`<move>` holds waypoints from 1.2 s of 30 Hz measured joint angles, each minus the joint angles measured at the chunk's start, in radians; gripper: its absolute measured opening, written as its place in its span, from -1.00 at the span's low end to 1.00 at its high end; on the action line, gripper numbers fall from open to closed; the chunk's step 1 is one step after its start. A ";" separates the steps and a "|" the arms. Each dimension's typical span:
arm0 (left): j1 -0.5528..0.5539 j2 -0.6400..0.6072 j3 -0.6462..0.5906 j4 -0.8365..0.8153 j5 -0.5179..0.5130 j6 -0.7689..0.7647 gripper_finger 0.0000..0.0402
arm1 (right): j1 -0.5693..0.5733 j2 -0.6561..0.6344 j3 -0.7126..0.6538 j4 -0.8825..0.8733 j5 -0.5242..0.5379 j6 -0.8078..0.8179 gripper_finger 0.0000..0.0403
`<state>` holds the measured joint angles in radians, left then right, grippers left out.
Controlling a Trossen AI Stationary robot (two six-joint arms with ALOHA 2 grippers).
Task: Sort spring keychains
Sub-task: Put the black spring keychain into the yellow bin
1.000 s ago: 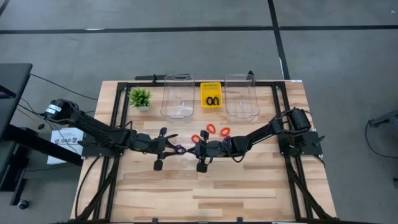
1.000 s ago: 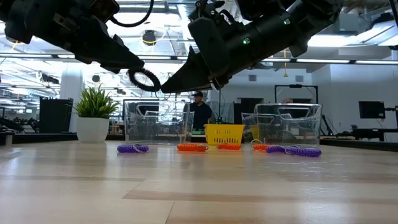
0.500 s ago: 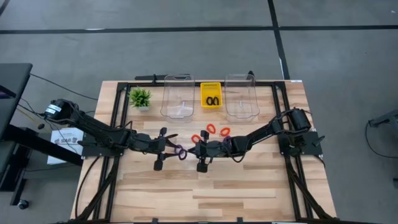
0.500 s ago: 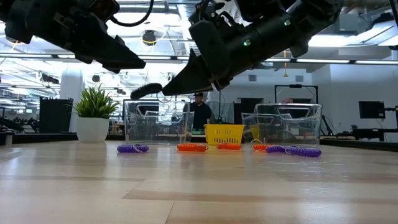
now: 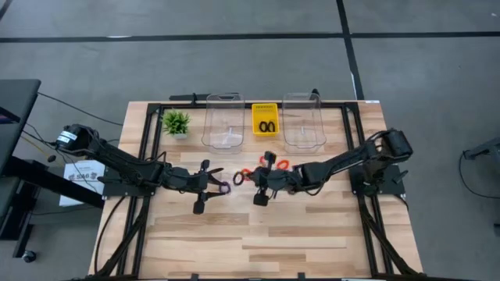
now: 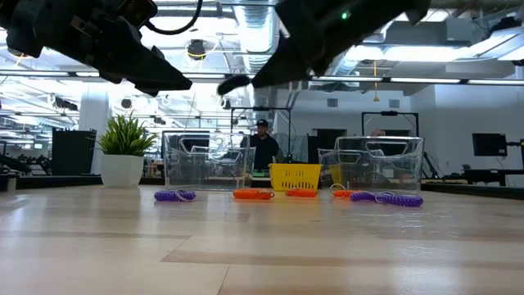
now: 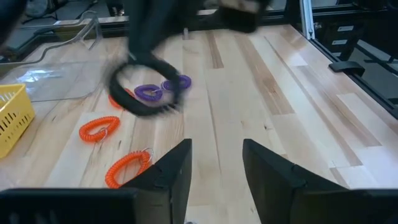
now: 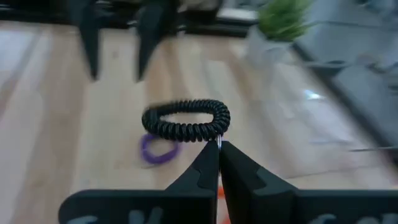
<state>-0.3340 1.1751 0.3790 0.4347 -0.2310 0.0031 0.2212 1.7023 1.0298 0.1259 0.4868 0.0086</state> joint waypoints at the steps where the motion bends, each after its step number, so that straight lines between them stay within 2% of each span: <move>1: 0.000 0.000 0.000 0.000 0.000 0.000 -0.30 | -0.011 -0.015 0.001 -0.018 0.019 -0.011 -1.00; 4: 0.000 0.000 0.000 0.000 0.000 0.000 -0.30 | -0.068 -0.047 0.001 -0.074 0.061 -0.017 -1.00; 16: 0.000 0.000 0.000 0.005 0.000 0.000 -0.32 | -0.369 -0.046 0.001 -0.182 0.060 0.044 -1.00; 23: 0.000 0.000 0.000 0.005 0.000 0.000 -0.32 | -0.480 -0.046 0.001 -0.179 -0.094 0.088 -1.00; 31: 0.000 0.000 0.000 0.008 0.000 0.000 -0.32 | -0.533 -0.046 0.001 -0.179 -0.108 0.089 -1.00; 36: 0.000 0.000 0.000 0.008 0.000 0.000 -0.32 | -0.567 -0.046 0.001 -0.179 -0.167 0.089 -0.98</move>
<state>-0.3340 1.1751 0.3790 0.4427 -0.2310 0.0029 -0.3460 1.6562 1.0306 -0.0536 0.3197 0.0977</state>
